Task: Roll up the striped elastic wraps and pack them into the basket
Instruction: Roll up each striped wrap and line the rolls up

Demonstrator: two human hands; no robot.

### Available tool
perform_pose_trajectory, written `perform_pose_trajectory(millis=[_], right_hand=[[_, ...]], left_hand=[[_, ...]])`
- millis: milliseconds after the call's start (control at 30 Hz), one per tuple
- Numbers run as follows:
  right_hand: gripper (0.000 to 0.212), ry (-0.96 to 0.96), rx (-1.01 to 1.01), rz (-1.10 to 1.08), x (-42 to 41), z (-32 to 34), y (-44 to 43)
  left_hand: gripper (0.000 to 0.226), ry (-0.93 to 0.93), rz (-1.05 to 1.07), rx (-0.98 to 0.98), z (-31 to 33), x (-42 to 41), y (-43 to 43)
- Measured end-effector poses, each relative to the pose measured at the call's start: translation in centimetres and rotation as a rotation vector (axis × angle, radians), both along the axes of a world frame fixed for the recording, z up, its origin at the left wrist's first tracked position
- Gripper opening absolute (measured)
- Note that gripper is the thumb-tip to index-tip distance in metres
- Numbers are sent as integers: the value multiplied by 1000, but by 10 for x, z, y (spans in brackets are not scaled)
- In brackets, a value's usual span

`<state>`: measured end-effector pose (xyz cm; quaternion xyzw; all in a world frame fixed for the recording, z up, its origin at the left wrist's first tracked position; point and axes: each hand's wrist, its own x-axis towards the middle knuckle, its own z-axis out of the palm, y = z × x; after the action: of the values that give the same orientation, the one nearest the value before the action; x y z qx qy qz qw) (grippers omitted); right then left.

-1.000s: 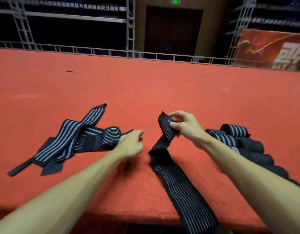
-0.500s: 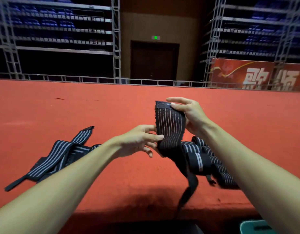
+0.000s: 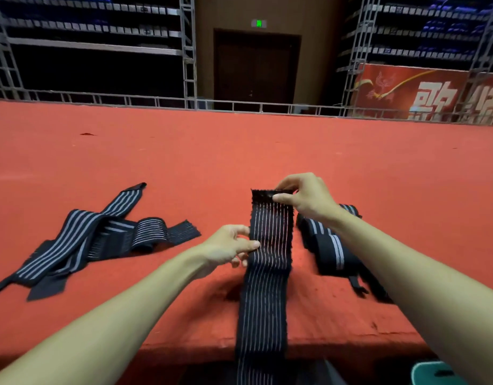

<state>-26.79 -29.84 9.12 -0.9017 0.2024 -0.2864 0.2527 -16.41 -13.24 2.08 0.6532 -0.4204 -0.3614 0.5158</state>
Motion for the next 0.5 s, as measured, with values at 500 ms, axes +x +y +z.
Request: perform_pose_trajectory(millis=[500], right_hand=[[12,81,156,-245,114,-139,-51]], left_hand=[[28,-690,480,53,-99,58,-57]])
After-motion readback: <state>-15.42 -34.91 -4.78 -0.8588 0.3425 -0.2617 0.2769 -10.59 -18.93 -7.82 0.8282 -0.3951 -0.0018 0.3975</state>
